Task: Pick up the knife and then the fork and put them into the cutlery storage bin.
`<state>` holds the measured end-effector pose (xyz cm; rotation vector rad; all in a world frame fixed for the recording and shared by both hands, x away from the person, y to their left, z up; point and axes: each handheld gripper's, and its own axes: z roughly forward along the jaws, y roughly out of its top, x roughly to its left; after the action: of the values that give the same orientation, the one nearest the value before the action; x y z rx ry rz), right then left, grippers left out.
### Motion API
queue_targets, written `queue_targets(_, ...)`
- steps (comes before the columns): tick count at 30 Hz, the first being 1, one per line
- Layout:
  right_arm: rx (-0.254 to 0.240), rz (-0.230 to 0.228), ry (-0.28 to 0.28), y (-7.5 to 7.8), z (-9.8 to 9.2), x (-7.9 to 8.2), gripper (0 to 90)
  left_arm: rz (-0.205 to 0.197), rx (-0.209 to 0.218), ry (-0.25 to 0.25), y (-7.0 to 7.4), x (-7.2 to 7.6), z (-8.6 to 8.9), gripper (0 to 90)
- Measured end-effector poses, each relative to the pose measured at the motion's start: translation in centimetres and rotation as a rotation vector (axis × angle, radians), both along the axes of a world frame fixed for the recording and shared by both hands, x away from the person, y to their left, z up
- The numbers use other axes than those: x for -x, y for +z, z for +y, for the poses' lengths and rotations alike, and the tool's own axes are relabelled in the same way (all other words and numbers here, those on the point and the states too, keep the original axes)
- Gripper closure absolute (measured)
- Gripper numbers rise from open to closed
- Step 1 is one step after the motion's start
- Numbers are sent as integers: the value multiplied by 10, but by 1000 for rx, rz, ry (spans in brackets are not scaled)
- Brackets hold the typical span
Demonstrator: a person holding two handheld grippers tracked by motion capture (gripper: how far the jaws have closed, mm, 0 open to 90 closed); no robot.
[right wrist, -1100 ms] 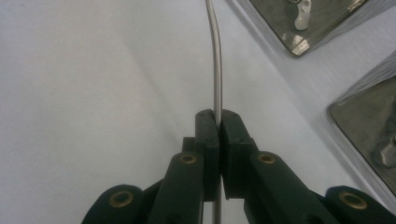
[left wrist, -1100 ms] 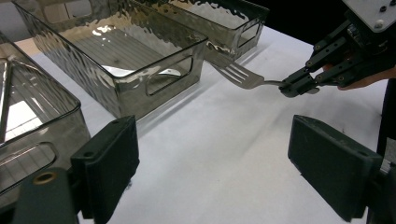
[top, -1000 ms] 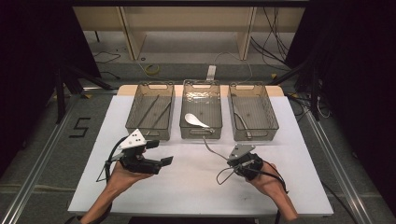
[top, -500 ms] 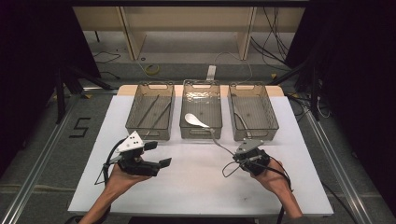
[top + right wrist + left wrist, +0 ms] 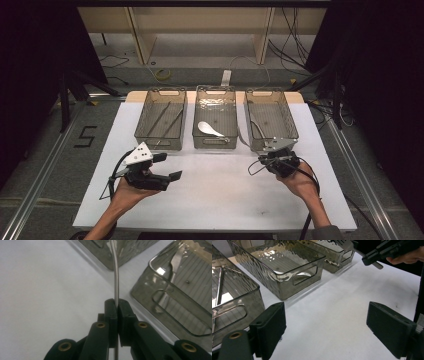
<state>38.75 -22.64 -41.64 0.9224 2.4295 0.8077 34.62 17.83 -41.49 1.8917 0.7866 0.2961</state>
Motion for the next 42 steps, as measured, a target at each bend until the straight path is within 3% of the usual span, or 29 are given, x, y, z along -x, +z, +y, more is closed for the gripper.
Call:
queue_targets(15,-75,35,-93,23,-7,-43,876,-13,5,6,0,1,3,146)
queue_targets(22,-61,45,-135,31,-6,-65,876,-17,8,6,0,1,3,146)
queue_targets(42,-85,91,-294,33,-12,-116,875,-26,10,8,0,2,1,145)
